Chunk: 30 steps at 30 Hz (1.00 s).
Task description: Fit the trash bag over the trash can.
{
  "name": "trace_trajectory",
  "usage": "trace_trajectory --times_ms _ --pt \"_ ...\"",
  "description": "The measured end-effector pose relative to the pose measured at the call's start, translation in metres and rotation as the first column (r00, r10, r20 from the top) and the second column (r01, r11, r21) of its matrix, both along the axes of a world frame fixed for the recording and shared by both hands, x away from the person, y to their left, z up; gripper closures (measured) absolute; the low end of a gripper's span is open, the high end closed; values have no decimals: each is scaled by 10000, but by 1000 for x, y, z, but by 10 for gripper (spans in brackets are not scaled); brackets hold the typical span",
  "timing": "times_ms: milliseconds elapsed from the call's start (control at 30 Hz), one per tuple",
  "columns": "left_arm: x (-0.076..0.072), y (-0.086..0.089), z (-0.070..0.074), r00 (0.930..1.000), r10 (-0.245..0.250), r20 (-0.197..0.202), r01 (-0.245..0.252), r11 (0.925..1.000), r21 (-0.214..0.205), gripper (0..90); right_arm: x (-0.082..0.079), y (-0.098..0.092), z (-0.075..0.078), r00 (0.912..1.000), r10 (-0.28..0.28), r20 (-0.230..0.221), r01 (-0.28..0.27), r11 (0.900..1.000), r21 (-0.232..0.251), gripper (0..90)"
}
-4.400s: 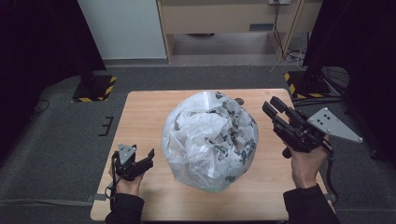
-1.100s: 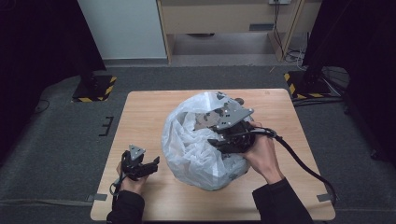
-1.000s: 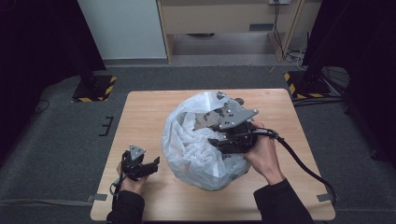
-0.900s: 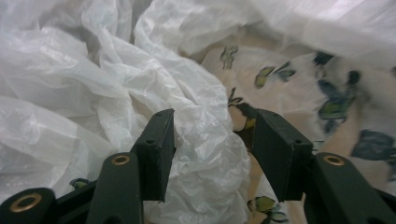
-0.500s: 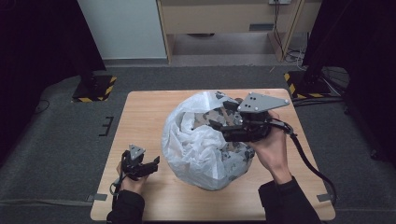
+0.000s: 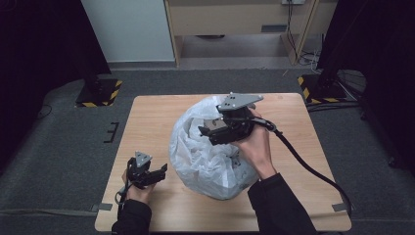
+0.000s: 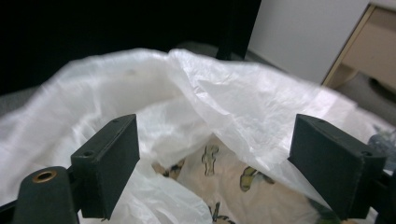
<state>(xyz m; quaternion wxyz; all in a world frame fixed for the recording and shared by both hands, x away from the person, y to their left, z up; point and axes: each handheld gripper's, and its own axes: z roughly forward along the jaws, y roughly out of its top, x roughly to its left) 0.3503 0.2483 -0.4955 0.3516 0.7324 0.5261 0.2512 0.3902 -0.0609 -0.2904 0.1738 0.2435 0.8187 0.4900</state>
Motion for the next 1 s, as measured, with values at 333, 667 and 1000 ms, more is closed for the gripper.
trace_trajectory --times_ms 333,667,1000 --pt "0 -1 0 10000 -39 0 39 10000 1 259 15 12 -35 9925 282 -1190 -391 9951 -906 97" --pt "-1 -2 0 10000 -72 -5 72 10000 -10 258 24 21 -53 9860 276 -1645 -587 9806 -1872 62" --pt "-1 -2 0 9999 -151 -8 151 9999 13 259 27 26 -63 9709 346 -2370 -949 9641 -2481 56"
